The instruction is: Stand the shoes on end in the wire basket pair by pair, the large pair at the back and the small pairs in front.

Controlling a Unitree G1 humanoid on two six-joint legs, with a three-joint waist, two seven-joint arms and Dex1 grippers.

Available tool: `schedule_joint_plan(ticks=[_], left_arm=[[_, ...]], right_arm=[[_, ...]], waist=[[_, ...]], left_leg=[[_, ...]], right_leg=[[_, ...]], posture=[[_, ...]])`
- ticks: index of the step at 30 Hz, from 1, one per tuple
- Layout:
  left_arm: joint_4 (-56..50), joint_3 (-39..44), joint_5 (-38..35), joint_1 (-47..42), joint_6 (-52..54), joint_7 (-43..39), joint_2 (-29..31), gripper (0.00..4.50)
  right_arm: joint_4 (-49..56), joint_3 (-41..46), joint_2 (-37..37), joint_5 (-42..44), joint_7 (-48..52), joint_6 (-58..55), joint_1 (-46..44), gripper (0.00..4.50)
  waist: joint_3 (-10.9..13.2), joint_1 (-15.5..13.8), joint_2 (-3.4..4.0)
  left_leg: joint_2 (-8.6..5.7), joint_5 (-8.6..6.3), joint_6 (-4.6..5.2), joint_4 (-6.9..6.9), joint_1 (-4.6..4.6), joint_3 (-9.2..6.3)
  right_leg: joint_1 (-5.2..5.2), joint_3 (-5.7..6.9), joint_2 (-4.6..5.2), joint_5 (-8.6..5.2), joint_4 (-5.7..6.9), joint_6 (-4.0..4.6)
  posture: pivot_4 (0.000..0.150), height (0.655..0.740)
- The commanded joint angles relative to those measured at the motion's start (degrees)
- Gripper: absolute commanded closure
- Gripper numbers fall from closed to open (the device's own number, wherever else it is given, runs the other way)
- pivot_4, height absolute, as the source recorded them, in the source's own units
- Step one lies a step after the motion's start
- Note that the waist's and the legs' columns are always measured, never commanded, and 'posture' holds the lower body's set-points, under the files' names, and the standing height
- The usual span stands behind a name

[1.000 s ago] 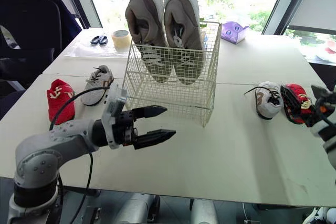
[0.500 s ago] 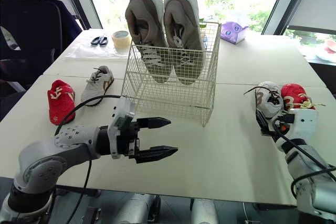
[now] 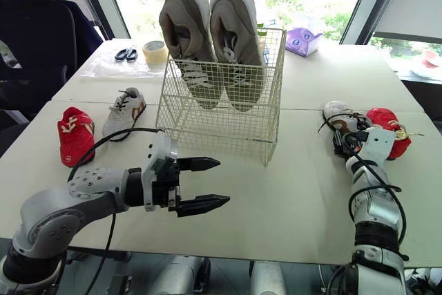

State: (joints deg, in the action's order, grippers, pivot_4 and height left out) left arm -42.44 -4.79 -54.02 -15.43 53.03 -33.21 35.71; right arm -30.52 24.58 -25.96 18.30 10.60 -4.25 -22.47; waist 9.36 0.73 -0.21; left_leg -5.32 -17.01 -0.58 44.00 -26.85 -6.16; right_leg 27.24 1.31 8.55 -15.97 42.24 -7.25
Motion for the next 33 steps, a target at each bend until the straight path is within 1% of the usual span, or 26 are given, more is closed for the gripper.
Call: schedule_joint_plan(ticks=[1, 2, 4, 5, 7, 8, 9, 11, 14, 16, 18, 19, 21, 22, 25, 26, 28, 30, 32, 33], left_arm=[[-1.5, 1.9, -0.5, 0.4, -0.7, -0.2, 1.4, 0.00], [-1.3, 2.1, -0.4, 0.6, -0.9, -0.3, 1.8, 0.00], [-0.9, 2.5, -0.4, 0.7, -1.1, -0.7, 2.5, 0.00], [-0.8, 2.7, -0.6, 0.7, -1.0, -0.8, 2.7, 0.00], [-0.8, 3.4, -2.2, 0.7, -0.1, -0.7, 3.2, 0.00], [-0.8, 4.3, -4.4, 0.6, 0.8, -0.7, 3.7, 0.00], [-0.2, 6.1, -8.9, 0.3, 2.7, -0.8, 5.0, 0.00], [1.6, 11.0, -17.3, -0.2, 6.0, -2.7, 10.0, 0.00], [8.4, 18.9, -28.5, -2.9, 8.4, -5.2, 17.6, 0.00], [14.8, 22.0, -32.5, -6.6, 8.8, -4.8, 20.5, 0.00], [24.0, 23.6, -34.0, -13.9, 8.9, -4.6, 22.5, 0.00], [27.8, 23.4, -33.2, -17.9, 8.7, -5.0, 22.9, 0.00], [36.0, 20.5, -29.6, -27.5, 8.4, -4.8, 21.2, 0.00], [42.6, 18.6, -28.1, -34.1, 9.4, -4.2, 19.2, 0.00], [57.1, 17.1, -25.3, -46.1, 12.2, -4.2, 14.7, 0.00], [60.8, 17.4, -24.8, -48.6, 12.9, -4.7, 13.6, 0.00], [67.9, 16.4, -22.1, -53.8, 15.0, -7.8, 11.6, 0.00], [73.4, 15.5, -19.0, -58.4, 16.9, -10.9, 10.3, 0.00], [79.1, 14.8, -15.9, -63.9, 18.3, -14.4, 9.0, 0.00], [80.2, 13.4, -13.6, -65.9, 18.1, -16.7, 8.6, 0.00]], right_arm=[[-3.5, -0.5, 0.0, -0.6, 2.3, 4.0, -1.7, 0.57], [-4.0, -0.7, 0.0, -0.7, 2.8, 4.7, -1.9, 0.86], [-4.4, -0.8, 0.0, -0.6, 3.7, 5.4, -2.0, 1.81], [-4.3, -1.1, -0.1, -0.8, 4.0, 5.8, -1.8, 2.15], [-3.0, -1.4, 0.0, -0.9, 4.6, 6.1, -1.0, 2.71], [-2.0, -1.5, 0.0, -1.1, 4.6, 6.2, -0.5, 2.88], [-0.5, -1.4, 0.1, -0.9, 4.6, 6.1, 0.1, 2.88], [4.0, -1.4, -0.2, -1.0, 4.2, 6.1, 1.8, 2.88], [14.5, -0.5, -1.7, -0.1, 3.2, 4.2, 3.5, 2.88], [21.0, 1.1, -3.3, 1.3, 2.3, 1.9, 2.7, 2.88], [28.1, 2.9, -6.7, 2.9, 1.3, -1.3, -0.6, 2.88], [30.2, 3.7, -8.6, 3.9, 1.5, -2.6, -2.7, 2.88], [33.3, 4.1, -13.5, 6.2, 3.6, -4.5, -8.4, 2.88], [34.9, 3.2, -17.8, 7.6, 7.6, -5.4, -12.7, 2.88], [38.5, 1.0, -24.8, 10.5, 15.4, -7.7, -18.7, 2.88], [39.6, 0.9, -26.0, 12.0, 17.2, -8.7, -19.7, 2.88], [40.5, -0.1, -28.6, 15.2, 21.2, -10.5, -24.0, 2.88], [41.7, -1.7, -29.9, 18.1, 24.6, -12.6, -27.5, 2.88], [43.6, -4.9, -30.8, 19.2, 28.3, -13.6, -30.7, 2.88], [44.4, -6.5, -31.0, 19.2, 30.0, -13.8, -31.9, 2.88]], waist=[[0.0, 0.1, 0.00], [0.0, 0.2, 0.00], [0.0, 0.4, 0.00], [0.0, 0.4, 0.00], [0.0, 0.4, 0.00], [0.0, 0.4, 0.00], [0.0, 0.4, 0.00], [0.0, 0.4, 0.00], [0.1, 0.1, 0.13], [0.1, 0.1, 0.18], [0.2, 0.0, 0.30], [0.2, 0.0, 0.33], [0.3, 0.0, 0.33], [0.3, 0.0, 0.32], [0.2, -0.1, 0.16], [0.2, 0.0, -0.01], [0.2, 0.4, -0.37], [0.2, 0.7, -0.46], [0.3, 0.8, -0.52], [0.4, 0.9, -0.57]], left_leg=[[0.00, 0.00, 0.00, 0.01, 0.00, 0.00], [-0.01, 0.00, 0.00, 0.02, 0.00, 0.00], [0.00, 0.00, 0.00, 0.00, 0.02, 0.00], [0.00, 0.00, 0.00, -0.01, 0.02, 0.00], [0.01, 0.00, 0.00, -0.01, 0.03, -0.01], [0.01, 0.00, 0.00, -0.01, 0.04, -0.01], [0.01, 0.00, 0.00, -0.01, 0.03, -0.01], [0.03, 0.00, 0.00, -0.05, 0.02, -0.04], [0.02, 0.00, 0.00, -0.10, -0.04, -0.08], [-0.01, 0.00, 0.00, -0.02, -0.27, -0.09], [-0.11, 0.01, 0.00, 0.18, -0.50, -0.04], [-0.18, 0.06, 0.02, 0.21, -0.63, -0.02], [-0.19, 0.07, 0.03, 0.16, -0.62, 0.02], [-0.19, 0.07, 0.03, 0.11, -0.64, 0.03], [-0.25, 0.07, 0.03, -0.04, -0.58, -0.02], [-0.25, 0.05, 0.05, -0.05, -0.55, -0.10], [-0.24, 0.04, 0.06, -0.22, -0.53, -0.20], [-0.27, 0.05, 0.06, -0.18, -0.57, -0.13], [-0.31, 0.05, 0.05, -0.14, -0.62, -0.10], [-0.32, 0.05, 0.05, -0.17, -0.64, -0.10]], right_leg=[[-0.01, 0.00, -0.01, 0.00, 0.00, 0.00], [-0.01, 0.00, -0.03, 0.00, 0.00, 0.00], [0.00, 0.00, -0.02, 0.00, 0.01, 0.00], [0.01, 0.00, -0.02, 0.00, 0.02, 0.00], [0.00, 0.00, -0.03, 0.00, 0.02, 0.00], [0.00, 0.00, -0.03, 0.00, 0.03, 0.00], [0.01, 0.00, -0.03, 0.00, 0.04, 0.00], [0.08, 0.00, -0.03, -0.01, 0.07, 0.00], [0.28, 0.00, -0.02, -0.10, 0.30, 0.13], [0.59, -0.01, -0.01, -0.15, 0.55, 0.14], [0.90, -0.09, 0.03, -0.22, 0.92, 0.10], [1.10, -0.14, 0.05, -0.22, 1.00, 0.11], [1.11, -0.18, 0.05, -0.25, 1.00, 0.05], [1.12, -0.17, 0.04, -0.25, 0.96, 0.05], [1.03, -0.09, 0.05, -0.31, 0.89, -0.16], [0.94, -0.02, 0.07, -0.30, 0.92, -0.38], [0.95, 0.04, 0.05, -0.35, 0.84, -0.41], [1.01, 0.01, 0.11, -0.34, 0.82, -0.41], [1.05, -0.02, 0.19, -0.34, 0.83, -0.42], [1.11, -0.03, 0.18, -0.33, 0.81, -0.42]], posture=[[0.150, 0.6595], [0.150, 0.6595], [0.150, 0.6595], [0.150, 0.6595], [0.150, 0.6595], [0.150, 0.6595], [0.150, 0.6595], [0.150, 0.6595], [0.150, 0.6595], [0.150, 0.6595], [0.150, 0.6595], [0.150, 0.6595], [0.150, 0.6595], [0.150, 0.6595], [0.150, 0.6595], [0.150, 0.6595], [0.150, 0.6595], [0.150, 0.6595], [0.150, 0.6595], [0.150, 0.6595]])
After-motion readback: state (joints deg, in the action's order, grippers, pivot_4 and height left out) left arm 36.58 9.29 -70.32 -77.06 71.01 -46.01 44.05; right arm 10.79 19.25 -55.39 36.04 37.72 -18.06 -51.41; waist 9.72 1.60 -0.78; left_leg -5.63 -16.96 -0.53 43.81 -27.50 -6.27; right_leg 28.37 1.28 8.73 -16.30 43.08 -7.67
